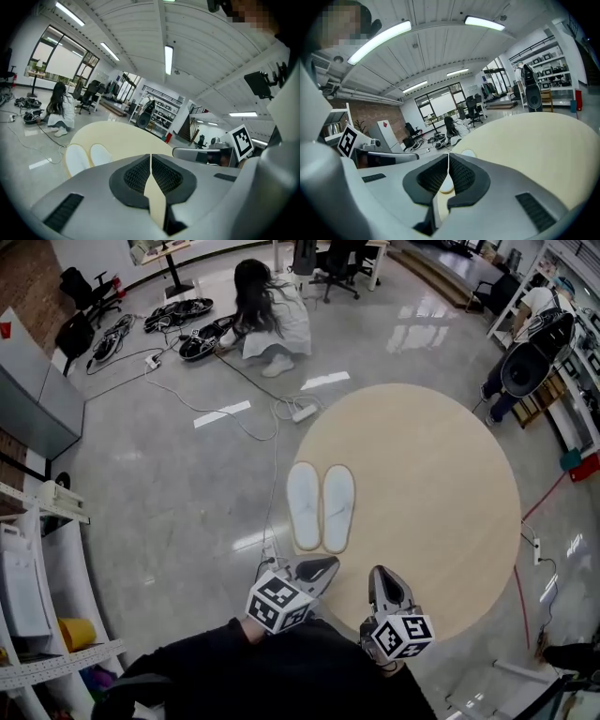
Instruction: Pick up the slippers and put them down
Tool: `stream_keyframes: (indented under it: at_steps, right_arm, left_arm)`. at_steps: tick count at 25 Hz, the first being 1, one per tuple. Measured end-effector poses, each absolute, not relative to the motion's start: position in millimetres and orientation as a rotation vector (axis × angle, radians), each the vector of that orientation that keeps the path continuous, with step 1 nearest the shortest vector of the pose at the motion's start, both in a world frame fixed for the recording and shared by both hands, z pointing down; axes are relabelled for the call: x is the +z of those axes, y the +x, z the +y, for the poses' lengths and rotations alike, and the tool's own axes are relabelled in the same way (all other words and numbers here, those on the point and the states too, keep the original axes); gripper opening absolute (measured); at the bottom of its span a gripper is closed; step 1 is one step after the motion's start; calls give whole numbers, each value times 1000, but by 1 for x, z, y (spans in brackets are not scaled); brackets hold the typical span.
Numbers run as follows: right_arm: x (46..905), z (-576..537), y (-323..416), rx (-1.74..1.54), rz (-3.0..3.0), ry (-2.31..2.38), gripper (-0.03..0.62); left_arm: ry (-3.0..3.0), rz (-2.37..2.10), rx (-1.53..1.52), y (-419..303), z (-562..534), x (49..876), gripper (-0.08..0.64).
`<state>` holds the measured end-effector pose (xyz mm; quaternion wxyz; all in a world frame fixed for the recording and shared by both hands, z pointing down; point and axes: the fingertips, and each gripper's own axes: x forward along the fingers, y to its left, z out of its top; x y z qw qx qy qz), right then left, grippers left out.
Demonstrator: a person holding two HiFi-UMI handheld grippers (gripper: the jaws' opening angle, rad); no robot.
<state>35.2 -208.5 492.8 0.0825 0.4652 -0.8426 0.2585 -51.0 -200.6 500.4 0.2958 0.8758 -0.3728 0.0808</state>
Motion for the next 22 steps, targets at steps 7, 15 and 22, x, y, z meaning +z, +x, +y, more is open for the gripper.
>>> stream_keyframes:
  at_steps: [7,15,22]
  right_arm:
    - [510,-277,3,828,-2415,1445,17]
    - [546,-325,-31,877,-2354,1386,20]
    - [576,-347,-43,936,-2346,1324,212]
  left_arm:
    - [2223,-1038,243,-116,-273,540,25]
    - [2161,-1061,342,-151,-318,574,29]
    - [2040,-1113,386,-159,-330,601,230]
